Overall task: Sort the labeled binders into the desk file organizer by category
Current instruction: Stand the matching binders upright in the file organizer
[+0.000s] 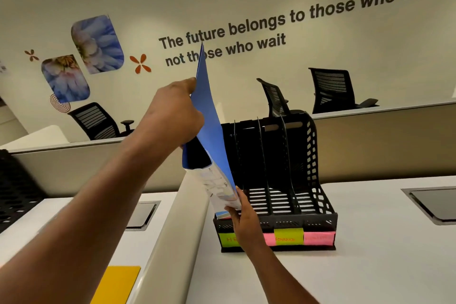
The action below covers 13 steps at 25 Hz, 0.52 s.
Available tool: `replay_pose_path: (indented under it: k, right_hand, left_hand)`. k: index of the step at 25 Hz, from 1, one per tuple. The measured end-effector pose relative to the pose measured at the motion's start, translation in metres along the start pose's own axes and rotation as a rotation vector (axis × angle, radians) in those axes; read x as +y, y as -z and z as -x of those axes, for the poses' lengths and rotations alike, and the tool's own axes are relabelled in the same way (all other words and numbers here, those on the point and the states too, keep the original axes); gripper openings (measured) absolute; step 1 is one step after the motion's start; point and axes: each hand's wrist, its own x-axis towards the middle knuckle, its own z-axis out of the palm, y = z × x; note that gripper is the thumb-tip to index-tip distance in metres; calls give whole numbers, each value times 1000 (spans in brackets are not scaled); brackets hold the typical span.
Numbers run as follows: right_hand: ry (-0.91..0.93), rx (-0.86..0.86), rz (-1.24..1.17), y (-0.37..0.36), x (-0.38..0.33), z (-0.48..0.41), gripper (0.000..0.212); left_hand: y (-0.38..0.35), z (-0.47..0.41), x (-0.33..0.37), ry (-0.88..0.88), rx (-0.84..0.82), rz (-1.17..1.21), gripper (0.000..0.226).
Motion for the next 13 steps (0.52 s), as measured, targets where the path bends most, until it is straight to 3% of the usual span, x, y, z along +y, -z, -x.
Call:
replay_pose_path:
  k: [10,13]
  right_hand:
    - [-54,-223,351,12,8,-11,49]
    - [-59,-226,468,12,9,-12,48]
  left_hand:
    - [-22,-73,0,32,-171,-106,27]
    - [-30,-83,7,9,-179,-177,29]
